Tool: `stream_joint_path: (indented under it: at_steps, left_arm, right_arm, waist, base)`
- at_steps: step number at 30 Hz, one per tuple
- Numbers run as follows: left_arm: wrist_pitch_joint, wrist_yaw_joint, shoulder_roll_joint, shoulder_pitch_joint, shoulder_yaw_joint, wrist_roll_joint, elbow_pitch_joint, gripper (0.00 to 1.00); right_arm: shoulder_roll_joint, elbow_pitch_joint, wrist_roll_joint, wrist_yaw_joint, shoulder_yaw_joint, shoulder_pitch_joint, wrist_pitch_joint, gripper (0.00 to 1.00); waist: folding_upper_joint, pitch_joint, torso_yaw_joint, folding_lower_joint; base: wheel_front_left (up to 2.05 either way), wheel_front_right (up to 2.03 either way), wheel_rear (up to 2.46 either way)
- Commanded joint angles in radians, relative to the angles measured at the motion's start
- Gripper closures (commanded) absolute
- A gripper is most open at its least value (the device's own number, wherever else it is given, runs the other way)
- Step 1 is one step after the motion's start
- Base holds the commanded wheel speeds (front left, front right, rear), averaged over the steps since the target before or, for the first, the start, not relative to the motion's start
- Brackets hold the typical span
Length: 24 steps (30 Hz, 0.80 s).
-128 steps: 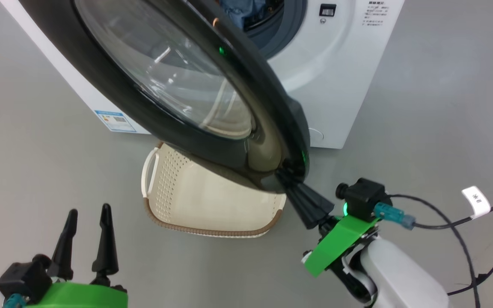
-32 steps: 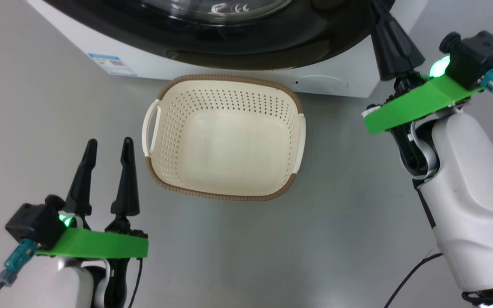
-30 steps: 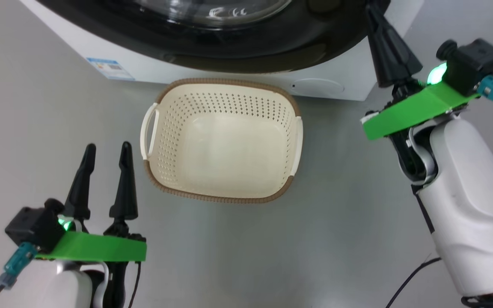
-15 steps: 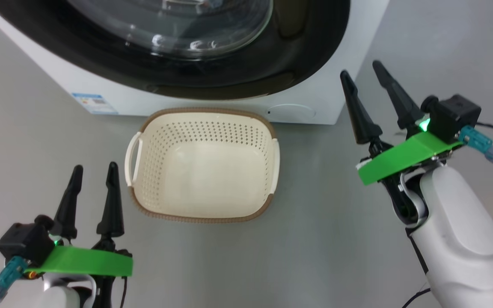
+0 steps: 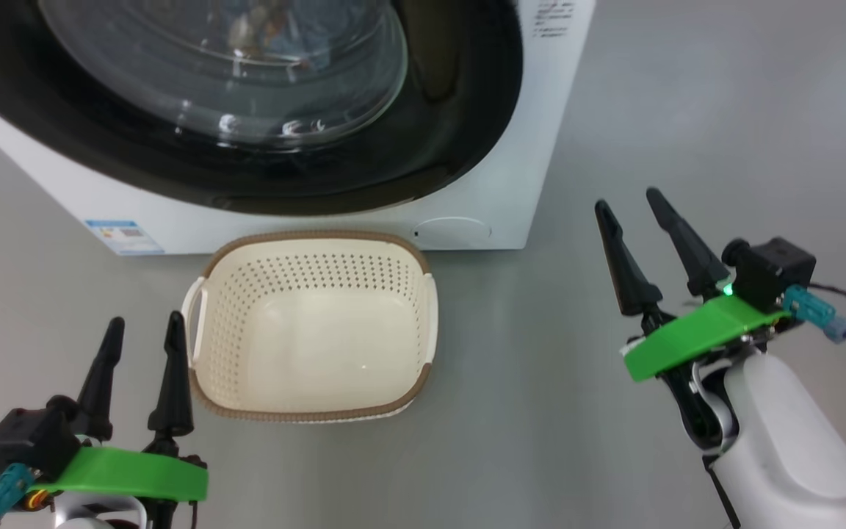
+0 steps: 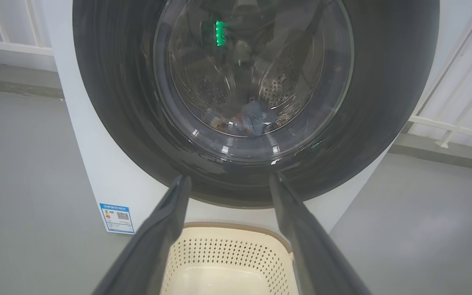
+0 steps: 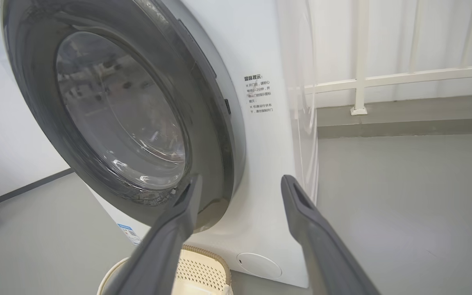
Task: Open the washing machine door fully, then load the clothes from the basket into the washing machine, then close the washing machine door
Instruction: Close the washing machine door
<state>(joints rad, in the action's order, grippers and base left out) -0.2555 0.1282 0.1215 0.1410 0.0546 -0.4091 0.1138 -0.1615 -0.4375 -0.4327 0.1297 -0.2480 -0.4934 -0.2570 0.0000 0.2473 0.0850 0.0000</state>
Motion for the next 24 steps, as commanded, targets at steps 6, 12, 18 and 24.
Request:
stream_joint_path:
  at_steps: [6, 12, 18, 24]
  left_arm:
    - [-0.006, 0.003, 0.040, -0.018, -0.054, 0.009, -0.006, 0.00]
    - [-0.006, 0.003, 0.042, -0.035, -0.070, 0.013, -0.003, 0.00]
    - [-0.006, 0.003, 0.043, -0.052, -0.087, 0.019, 0.004, 0.00]
    - [-0.006, 0.003, 0.043, -0.065, -0.099, 0.026, 0.009, 0.00]
  right_arm:
    - [0.008, 0.027, -0.001, 0.001, 0.001, 0.073, -0.005, 0.00]
    - [0.003, 0.037, 0.002, 0.001, 0.018, 0.126, -0.005, 0.00]
    - [0.000, 0.047, 0.004, 0.001, 0.047, 0.173, -0.005, 0.00]
    - [-0.002, 0.059, 0.009, 0.001, 0.063, 0.205, -0.005, 0.00]
  waist:
    - [0.0000, -0.051, -0.049, 0.0000]
    - [0.0000, -0.070, -0.068, 0.0000]
    - [0.0000, -0.089, -0.084, 0.0000]
    - [0.0000, -0.099, -0.096, 0.0000]
  base:
    - [0.00, 0.00, 0.00]
    - [0.00, 0.00, 0.00]
    - [0.00, 0.00, 0.00]
    - [0.00, 0.00, 0.00]
